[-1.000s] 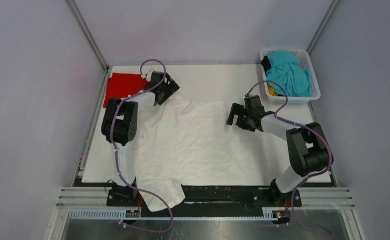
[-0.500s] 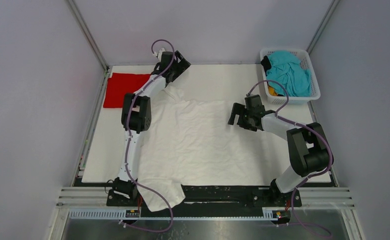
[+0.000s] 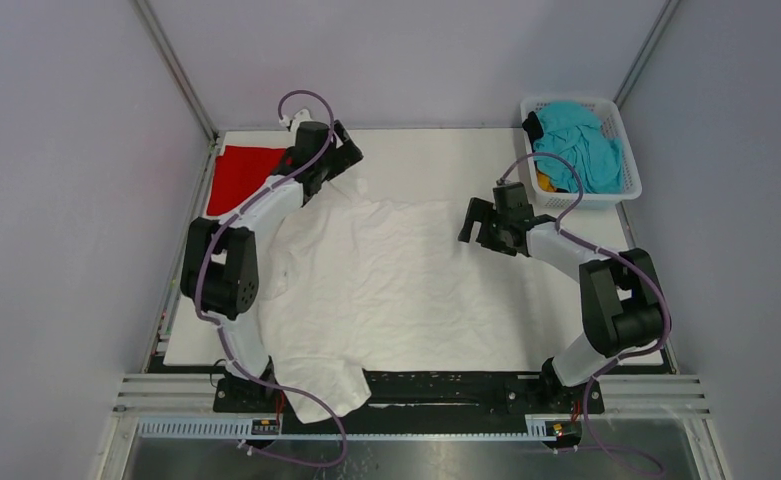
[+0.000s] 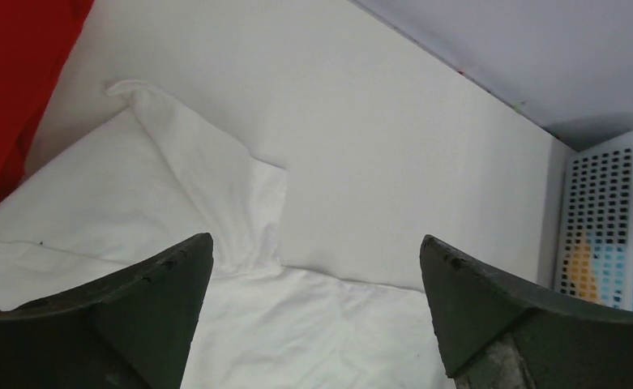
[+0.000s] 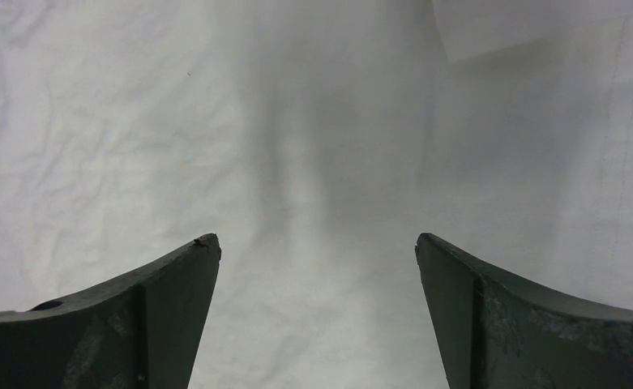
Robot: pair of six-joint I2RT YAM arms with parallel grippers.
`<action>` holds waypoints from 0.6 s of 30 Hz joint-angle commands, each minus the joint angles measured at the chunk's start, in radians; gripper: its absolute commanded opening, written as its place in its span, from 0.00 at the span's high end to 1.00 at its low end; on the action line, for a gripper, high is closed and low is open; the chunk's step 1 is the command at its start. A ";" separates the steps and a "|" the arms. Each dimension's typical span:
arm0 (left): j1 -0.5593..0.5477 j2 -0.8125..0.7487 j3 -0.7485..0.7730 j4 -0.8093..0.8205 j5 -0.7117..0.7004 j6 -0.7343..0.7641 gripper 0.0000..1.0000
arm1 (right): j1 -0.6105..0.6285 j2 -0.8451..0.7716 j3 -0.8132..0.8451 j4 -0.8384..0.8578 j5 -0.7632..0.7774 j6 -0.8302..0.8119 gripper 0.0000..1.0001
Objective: Fold and stack the t-shirts
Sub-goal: Flatten out the tshirt
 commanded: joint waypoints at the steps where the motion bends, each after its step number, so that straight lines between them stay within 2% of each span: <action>1: 0.030 0.122 0.010 -0.001 -0.023 -0.032 0.01 | -0.006 -0.053 0.001 -0.014 0.050 0.007 0.00; 4: 0.048 0.205 0.061 0.010 0.021 -0.074 0.01 | -0.007 -0.058 -0.004 -0.012 0.053 0.006 0.01; 7: 0.052 0.282 0.125 0.018 0.002 -0.091 0.01 | -0.008 -0.052 -0.001 -0.011 0.048 0.005 0.01; 11: 0.050 0.400 0.265 0.015 0.026 -0.106 0.01 | -0.009 -0.038 0.007 -0.010 0.047 0.001 0.00; 14: 0.050 0.496 0.398 0.010 0.044 -0.124 0.01 | -0.014 -0.027 0.010 -0.011 0.049 -0.001 0.01; 18: 0.050 0.651 0.645 -0.091 0.065 -0.128 0.01 | -0.026 -0.027 0.013 -0.024 0.058 -0.003 0.01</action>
